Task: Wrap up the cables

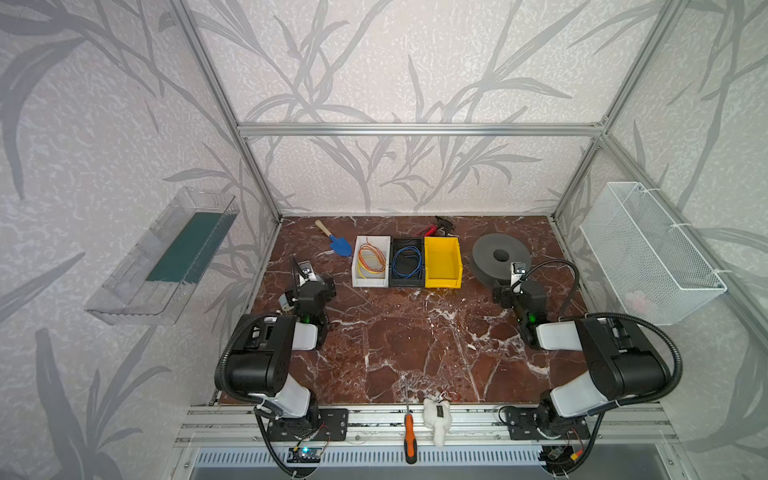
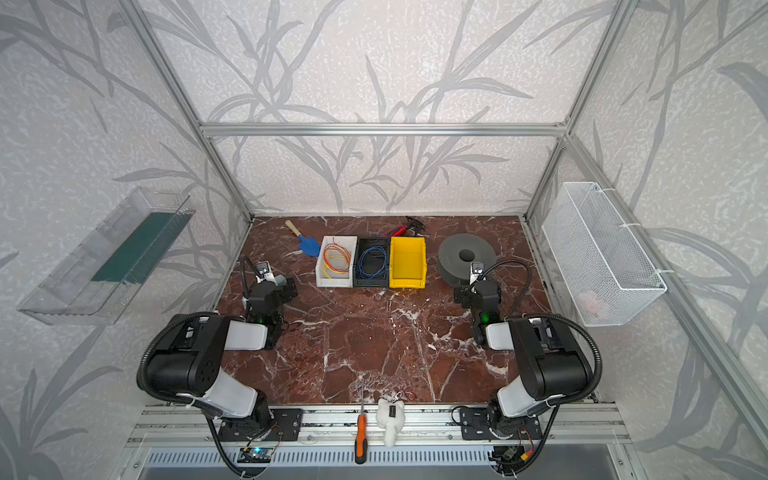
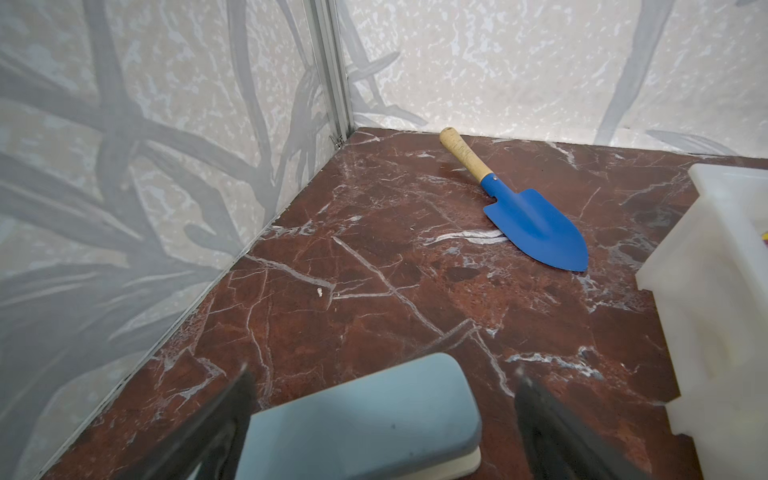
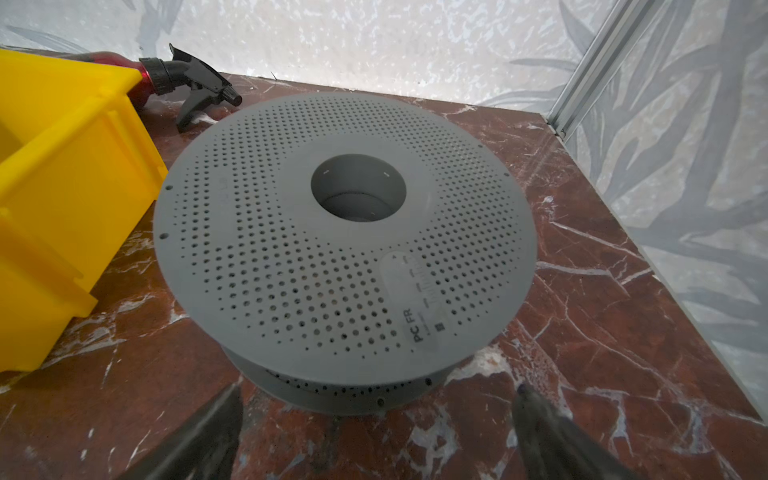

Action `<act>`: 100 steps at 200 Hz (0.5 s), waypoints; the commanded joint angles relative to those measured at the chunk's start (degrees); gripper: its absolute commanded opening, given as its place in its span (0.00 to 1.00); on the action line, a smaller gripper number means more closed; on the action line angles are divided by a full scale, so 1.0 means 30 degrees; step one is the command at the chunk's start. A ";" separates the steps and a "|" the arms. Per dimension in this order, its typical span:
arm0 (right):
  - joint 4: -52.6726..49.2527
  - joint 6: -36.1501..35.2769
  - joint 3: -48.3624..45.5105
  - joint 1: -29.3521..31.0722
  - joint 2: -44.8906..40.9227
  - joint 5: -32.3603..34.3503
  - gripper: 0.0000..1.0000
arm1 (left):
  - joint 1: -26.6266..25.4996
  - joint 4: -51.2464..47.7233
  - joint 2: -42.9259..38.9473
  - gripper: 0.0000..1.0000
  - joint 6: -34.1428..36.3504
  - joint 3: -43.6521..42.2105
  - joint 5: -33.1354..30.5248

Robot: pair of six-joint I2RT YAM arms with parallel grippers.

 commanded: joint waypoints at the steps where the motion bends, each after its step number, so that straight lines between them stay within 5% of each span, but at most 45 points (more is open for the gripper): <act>1: 0.0608 -0.0060 0.0239 0.0089 -0.0257 0.0089 0.99 | 0.0029 0.0544 0.0047 0.99 -0.0015 -0.0018 0.0088; 100: 0.0609 0.0077 0.0268 0.0089 -0.0257 0.0236 0.99 | 0.0007 0.0465 0.0076 0.99 -0.0014 0.0029 0.0068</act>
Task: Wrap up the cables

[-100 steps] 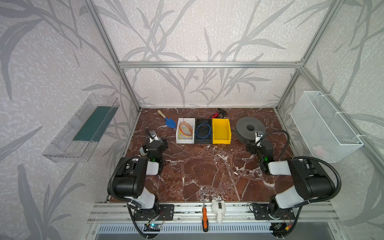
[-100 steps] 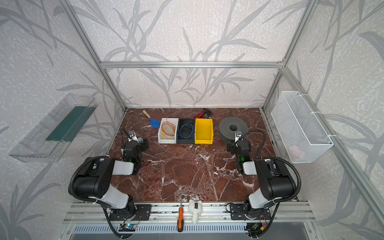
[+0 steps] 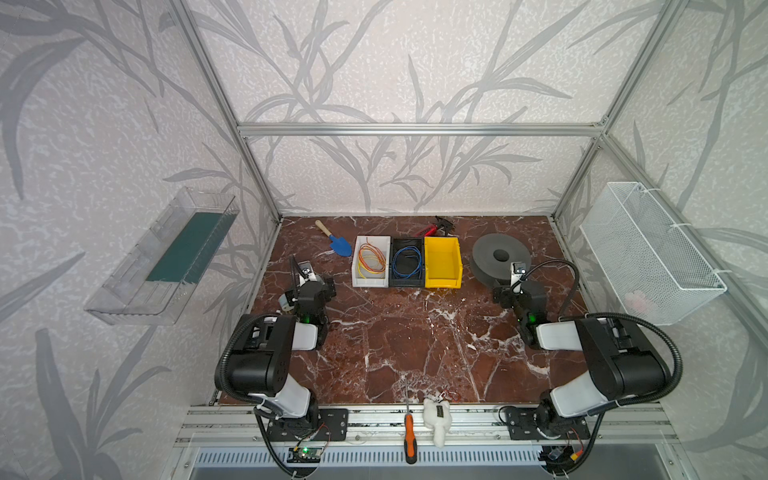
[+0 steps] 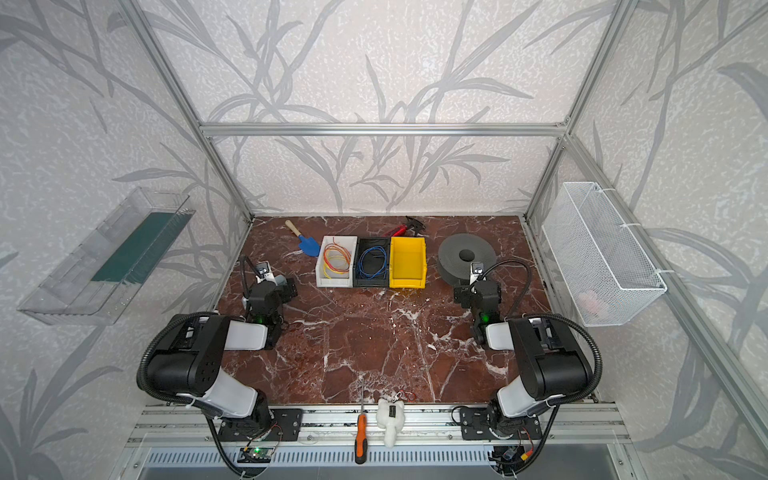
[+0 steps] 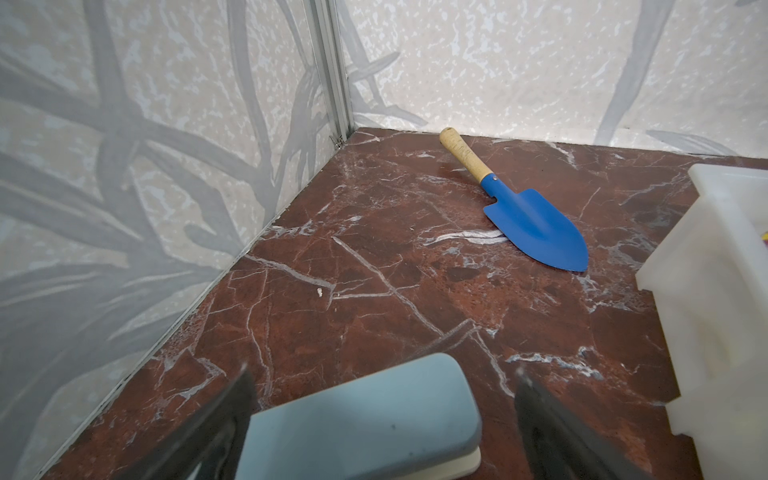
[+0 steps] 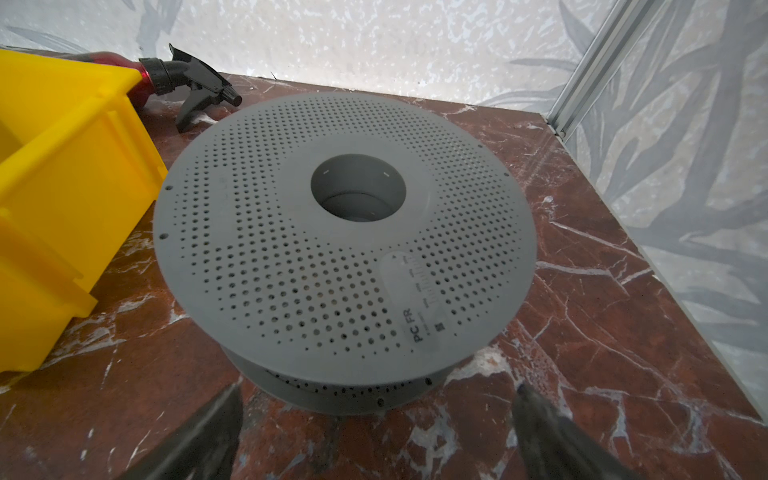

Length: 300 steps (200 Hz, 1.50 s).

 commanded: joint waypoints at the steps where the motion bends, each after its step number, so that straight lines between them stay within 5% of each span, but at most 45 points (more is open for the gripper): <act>1: 0.0609 0.0060 0.0269 0.0089 -0.0257 0.0228 0.99 | 0.0018 0.0462 0.0079 0.99 -0.0015 0.0020 0.0069; 104: 0.1027 0.0315 0.0039 0.0059 -0.0355 0.0785 0.99 | 0.0115 0.0449 -0.0154 0.99 -0.0418 -0.0023 -0.0840; 140: 0.2742 0.0511 -0.1340 -0.0057 -0.2029 0.1601 0.99 | -0.0115 -0.0223 -0.0751 0.99 -0.0090 0.0036 -0.0527; 148: 0.0908 0.0971 -0.0950 -0.0112 -0.3258 0.2191 0.99 | -0.0152 -0.0537 -0.0797 0.99 0.0156 0.0308 -0.0476; 174: -0.9990 0.3256 0.3218 -0.1610 -0.7306 0.0599 0.99 | -0.0038 -1.1492 -0.3022 0.99 -0.0389 0.5517 -0.1492; 192: -1.1632 0.2955 0.4880 -0.1669 -0.8739 -0.1023 0.99 | -0.0120 -1.4095 -0.3326 0.99 -0.0320 0.8106 -0.2942; 207: -1.5118 0.1643 0.7396 -0.1554 -0.8712 -0.4794 0.99 | -0.0258 -1.8962 -0.3449 0.99 -0.1974 1.0814 -0.3107; 222: -1.7762 0.0908 0.9373 -0.0140 -0.7869 -0.4114 0.99 | -0.0261 -2.3707 -0.3472 0.94 -0.3537 1.3106 -0.2341; 244: -1.9384 0.2855 1.0936 0.0121 -0.6774 -0.3631 0.99 | -0.0493 -2.5632 -0.4189 0.92 -0.4884 1.3971 -0.1630; 277: -1.7961 0.5161 1.0277 -0.1134 -0.6772 -0.6217 1.00 | -0.0996 -2.8046 -0.4976 0.97 -0.5905 1.5139 -0.0858; 300: -1.7819 0.6602 0.9484 -0.1170 -0.7743 -0.5518 0.89 | -0.1491 -2.8991 -0.5299 0.98 -0.6401 1.5435 0.0494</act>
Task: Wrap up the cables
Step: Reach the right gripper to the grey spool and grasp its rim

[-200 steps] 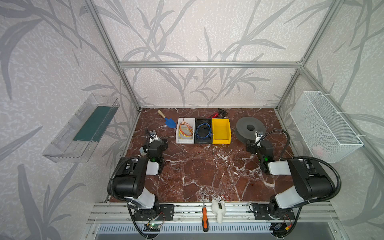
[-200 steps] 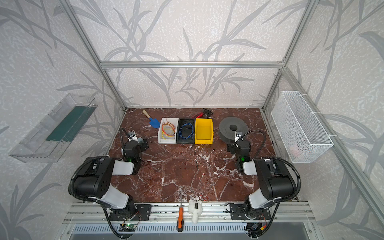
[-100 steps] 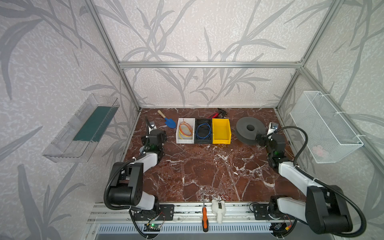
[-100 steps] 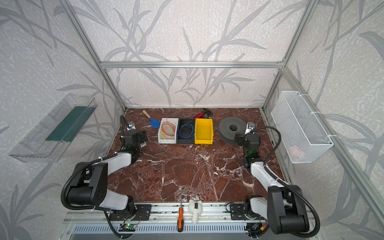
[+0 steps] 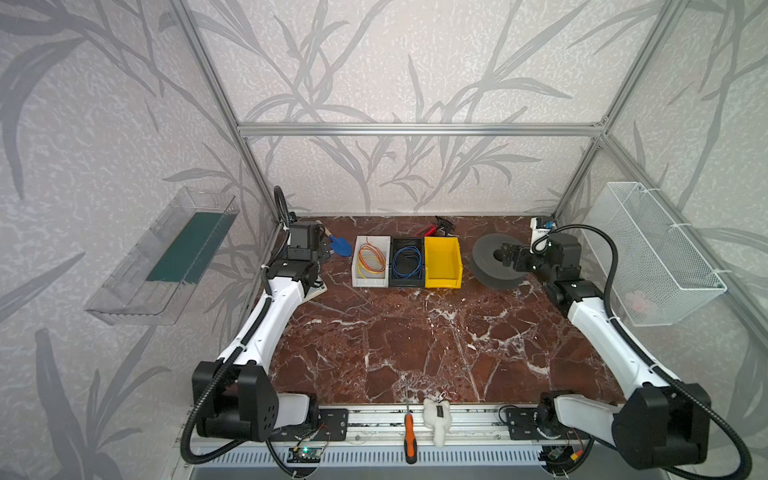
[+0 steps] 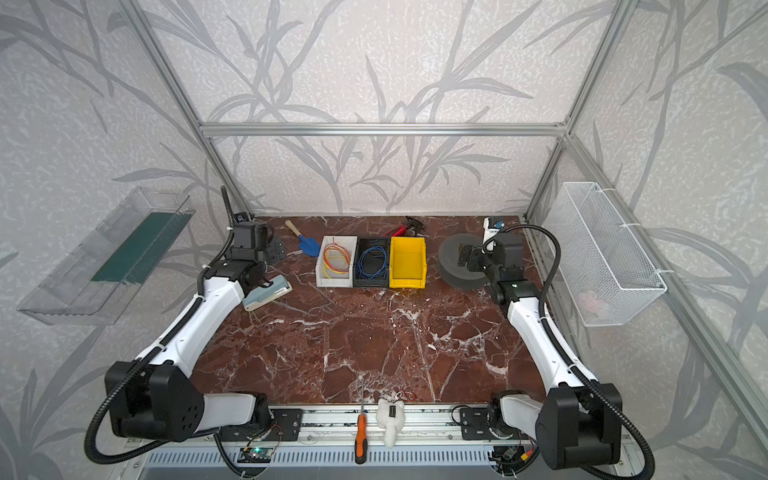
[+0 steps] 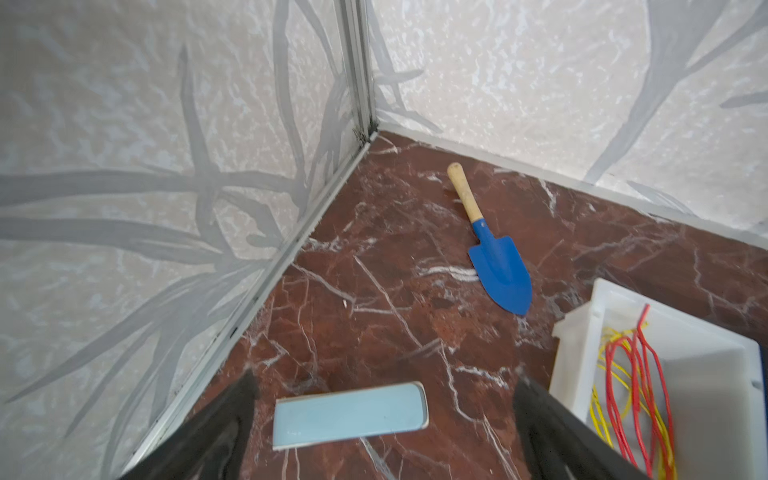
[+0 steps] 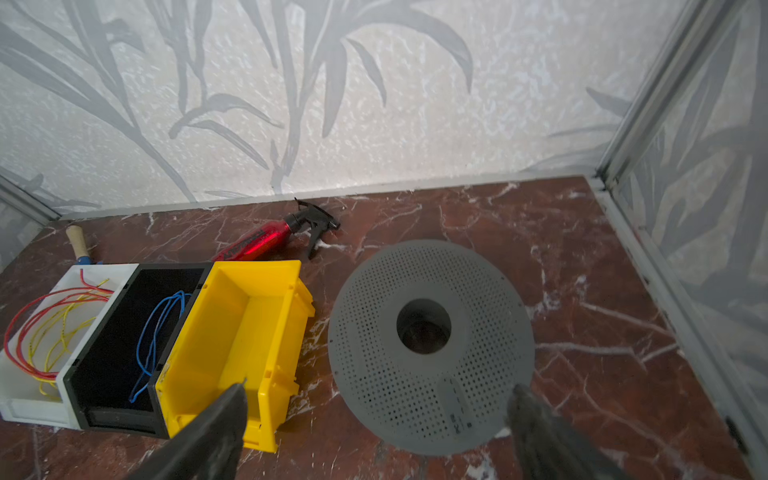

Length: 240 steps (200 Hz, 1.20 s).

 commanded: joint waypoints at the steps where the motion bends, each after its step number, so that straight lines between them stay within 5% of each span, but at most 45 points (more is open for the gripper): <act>1: -0.0464 0.2222 -0.0637 -0.0041 -0.1084 -0.0321 0.88 | -0.0516 -0.2999 -0.0736 0.99 -0.1419 0.0806 0.1427; 73: 0.0291 0.8625 -0.4922 -0.0099 -0.1435 0.2365 0.86 | -0.1082 -0.4319 -0.0211 0.99 0.0179 0.1953 0.5184; 127: 0.6006 1.2891 -0.7686 -0.0627 0.1022 0.2347 0.90 | -0.1689 -0.3269 -0.0544 0.99 -0.0746 0.1178 0.5773; 240: 1.3558 1.4645 -0.7800 -0.1325 0.6446 0.2070 0.90 | -0.1718 -0.3345 0.0162 0.95 0.0129 0.2083 0.5819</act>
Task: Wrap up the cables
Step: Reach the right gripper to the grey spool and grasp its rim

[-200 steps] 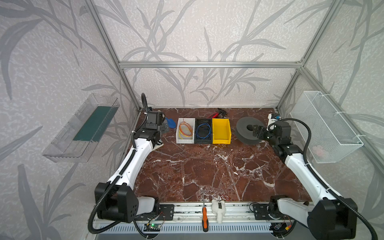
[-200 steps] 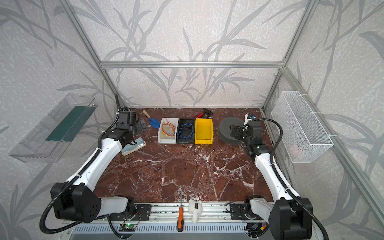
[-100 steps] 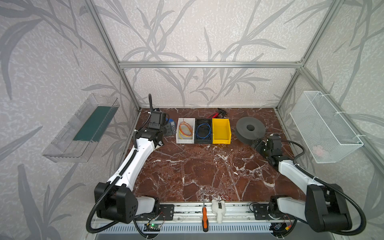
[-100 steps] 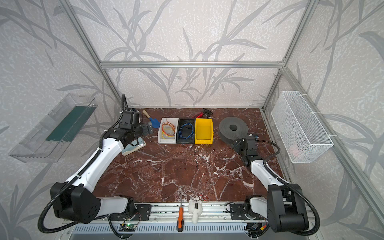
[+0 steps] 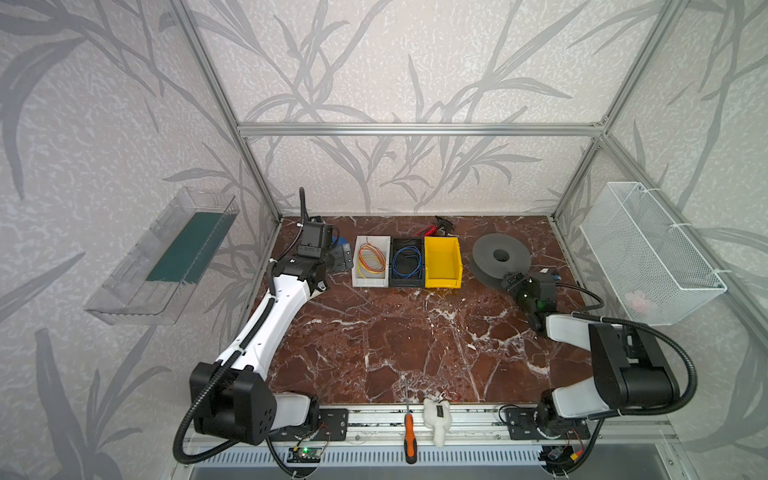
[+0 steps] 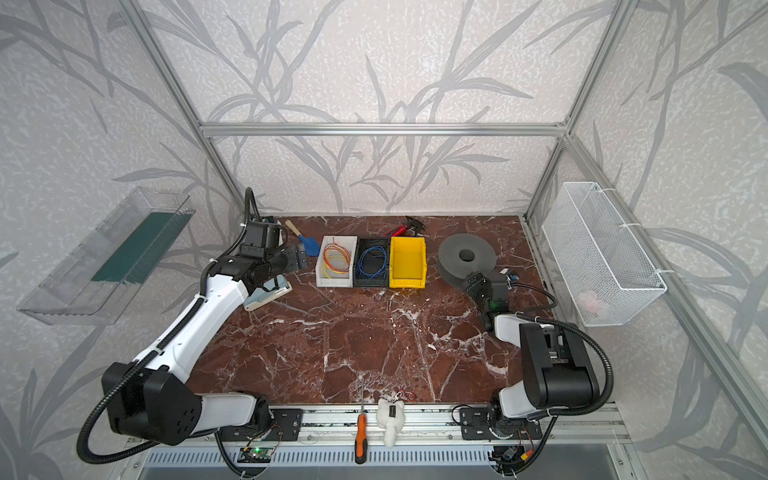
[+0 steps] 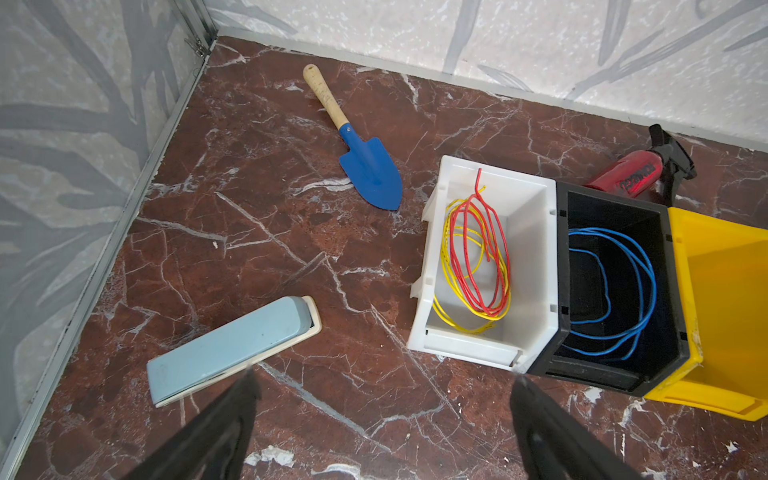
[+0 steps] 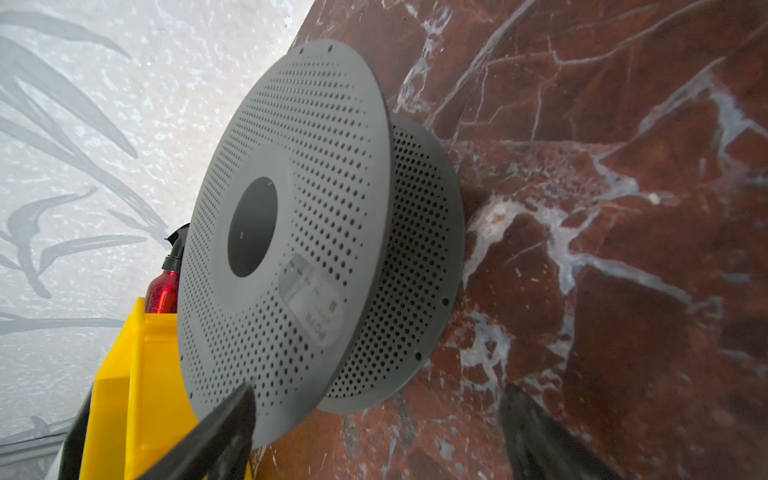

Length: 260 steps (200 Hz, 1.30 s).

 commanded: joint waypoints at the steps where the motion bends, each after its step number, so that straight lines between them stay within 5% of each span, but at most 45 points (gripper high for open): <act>1: 0.2307 0.0841 0.0218 -0.0330 0.0672 -0.0117 0.90 | -0.0021 -0.0133 0.0172 0.96 0.0211 0.0949 0.0090; 113: 1.0456 0.3210 0.1436 -0.1721 0.8266 -0.2765 0.82 | -0.0363 -0.1354 0.0764 0.90 -0.0199 0.2690 -0.0101; 139: 1.2678 0.3658 0.1415 -0.1870 0.9795 -0.3118 0.67 | -0.0646 -0.1719 0.0906 0.89 -0.0255 0.3046 -0.0471; 234: 1.1952 0.3307 0.1999 -0.1914 1.0065 -0.3566 0.45 | -0.1118 -0.2220 0.0937 0.88 -0.0270 0.3695 -0.0896; 260: 1.2243 0.3426 0.1889 -0.1984 0.9843 -0.3571 0.20 | -0.1193 -0.2388 0.0772 0.88 -0.0285 0.3697 -0.1021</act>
